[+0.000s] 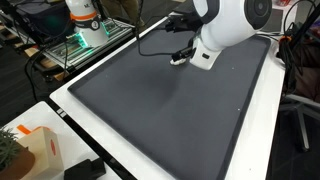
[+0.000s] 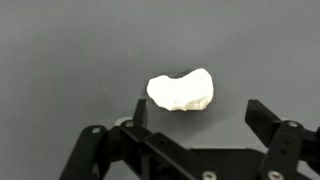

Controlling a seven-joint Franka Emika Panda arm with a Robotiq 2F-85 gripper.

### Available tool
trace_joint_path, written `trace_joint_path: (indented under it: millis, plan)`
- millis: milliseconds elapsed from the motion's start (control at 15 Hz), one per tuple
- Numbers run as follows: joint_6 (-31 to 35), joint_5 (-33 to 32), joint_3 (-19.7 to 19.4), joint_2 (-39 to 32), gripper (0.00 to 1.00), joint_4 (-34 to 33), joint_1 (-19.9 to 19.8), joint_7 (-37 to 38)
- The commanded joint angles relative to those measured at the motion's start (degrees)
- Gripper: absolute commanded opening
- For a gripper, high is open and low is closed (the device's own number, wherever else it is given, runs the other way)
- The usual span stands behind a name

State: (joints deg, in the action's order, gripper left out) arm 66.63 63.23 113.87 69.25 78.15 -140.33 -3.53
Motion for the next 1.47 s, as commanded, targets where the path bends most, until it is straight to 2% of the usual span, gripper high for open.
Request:
trace_joint_path:
  millis: [0, 267, 600, 800, 1000, 1200, 1400]
  plan:
    - [-5.8, 6.0, -5.3, 6.7, 1.00, -3.5, 0.0, 1.2]
    - [-9.2, 10.3, -9.1, 10.7, 1.00, -4.4, 0.1, 1.2]
    - [-11.4, 12.6, -11.6, 13.1, 1.00, -5.2, 0.1, 0.9]
    - [-7.1, 12.0, -12.0, 10.7, 1.00, -2.7, 0.2, -0.9]
    - [-2.2, 10.0, -16.2, 8.4, 1.00, 9.2, 6.4, -10.7]
    - [-2.2, 10.4, -19.7, 4.8, 1.00, 17.8, 9.9, -19.2]
    - [-2.1, 11.5, -22.5, 0.3, 1.00, 27.5, 15.8, -25.1]
